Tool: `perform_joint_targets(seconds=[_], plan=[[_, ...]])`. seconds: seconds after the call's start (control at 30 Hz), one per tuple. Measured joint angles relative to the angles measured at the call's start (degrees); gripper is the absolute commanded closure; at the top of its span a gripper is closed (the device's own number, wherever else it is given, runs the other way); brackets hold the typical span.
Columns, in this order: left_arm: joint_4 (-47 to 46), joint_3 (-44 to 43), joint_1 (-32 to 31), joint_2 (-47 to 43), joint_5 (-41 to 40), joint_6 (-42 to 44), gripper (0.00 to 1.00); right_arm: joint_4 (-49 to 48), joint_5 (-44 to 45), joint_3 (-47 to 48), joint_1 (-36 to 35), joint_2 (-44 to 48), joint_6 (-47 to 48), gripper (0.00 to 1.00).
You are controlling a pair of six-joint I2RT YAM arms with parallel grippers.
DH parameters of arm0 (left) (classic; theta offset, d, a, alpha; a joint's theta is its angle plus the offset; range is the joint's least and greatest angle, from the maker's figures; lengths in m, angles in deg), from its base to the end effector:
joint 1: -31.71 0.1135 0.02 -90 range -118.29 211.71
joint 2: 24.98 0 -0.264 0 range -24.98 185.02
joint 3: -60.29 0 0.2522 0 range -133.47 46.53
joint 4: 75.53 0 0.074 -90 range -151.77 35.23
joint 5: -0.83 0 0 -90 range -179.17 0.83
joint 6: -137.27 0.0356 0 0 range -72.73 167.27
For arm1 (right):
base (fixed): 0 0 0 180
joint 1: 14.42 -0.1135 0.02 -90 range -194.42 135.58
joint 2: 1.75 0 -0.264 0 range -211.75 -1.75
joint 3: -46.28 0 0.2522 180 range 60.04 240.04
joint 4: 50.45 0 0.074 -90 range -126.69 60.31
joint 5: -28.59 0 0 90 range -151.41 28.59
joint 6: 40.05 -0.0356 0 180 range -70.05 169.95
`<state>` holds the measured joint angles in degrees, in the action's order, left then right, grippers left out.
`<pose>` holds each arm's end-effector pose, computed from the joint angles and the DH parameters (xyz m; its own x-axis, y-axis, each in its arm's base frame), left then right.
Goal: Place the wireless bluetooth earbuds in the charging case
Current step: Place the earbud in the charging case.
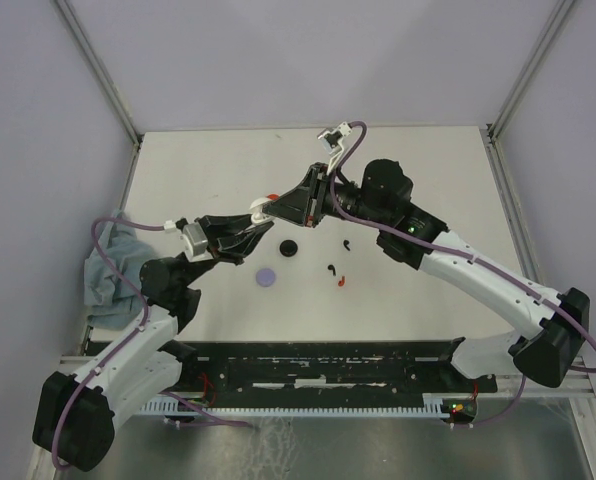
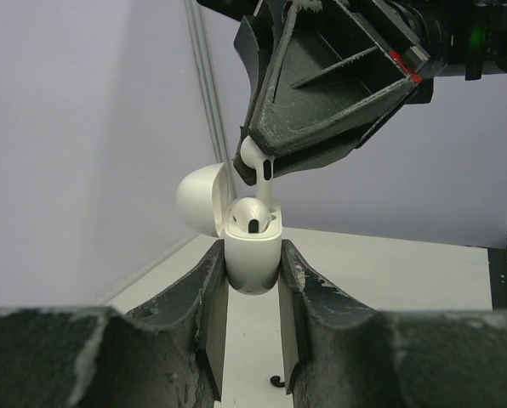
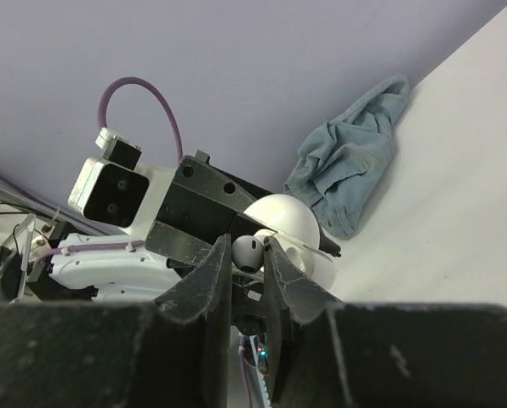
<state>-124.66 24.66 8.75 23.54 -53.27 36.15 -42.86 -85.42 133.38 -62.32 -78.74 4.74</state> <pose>0.1520 -0.0871 0.3158 0.3892 -0.3345 -0.8583 0.8423 0.5064 0.1846 0.2006 0.2436 0.4197 -0.6537 0.2436 -0.7165 -0.6904 0.1958 0.6964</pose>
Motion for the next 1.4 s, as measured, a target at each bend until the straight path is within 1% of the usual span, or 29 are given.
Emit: perform_joint_targets(seconds=[0.27, 0.47, 0.6, 0.73, 1.07, 1.2, 1.27, 1.4], plan=[[-0.33, 0.0, 0.0, -0.02, -0.9, -0.31, 0.97, -0.2, -0.42, -0.09, -0.09, -0.13, -0.57, 0.87], [-0.24, 0.0, 0.02, 0.0, -1.05, -0.33, 0.97, -0.35, -0.24, -0.09, -0.04, -0.63, -0.9, 0.83], [-0.17, 0.0, 0.02, -0.02, -1.07, -0.33, 0.97, -0.31, 0.35, -0.17, -0.07, -0.63, -1.05, 0.73], [0.39, 0.0, 0.02, -0.02, -1.03, -0.35, 0.97, -0.26, 1.36, -0.55, -0.11, -0.55, -1.03, 0.65], [1.18, 0.09, 0.02, -0.02, -0.68, -0.42, 0.97, 2.16, 4.04, -0.94, -0.28, 0.66, 0.79, 0.48], [1.53, 0.61, 0.02, -0.02, -0.5, -1.2, 0.97, 4.31, 4.85, -0.61, -0.5, 1.11, 2.84, 0.42], [1.6, 1.03, 0.02, -0.02, -0.15, -1.57, 0.97, 6.1, 5.62, -0.02, -0.52, 1.16, 4.5, 0.37], [1.99, 1.36, 0.0, -0.46, 0.24, -2.12, 0.97, 11.63, 6.95, 1.81, -0.46, 1.2, 9.22, 0.2]])
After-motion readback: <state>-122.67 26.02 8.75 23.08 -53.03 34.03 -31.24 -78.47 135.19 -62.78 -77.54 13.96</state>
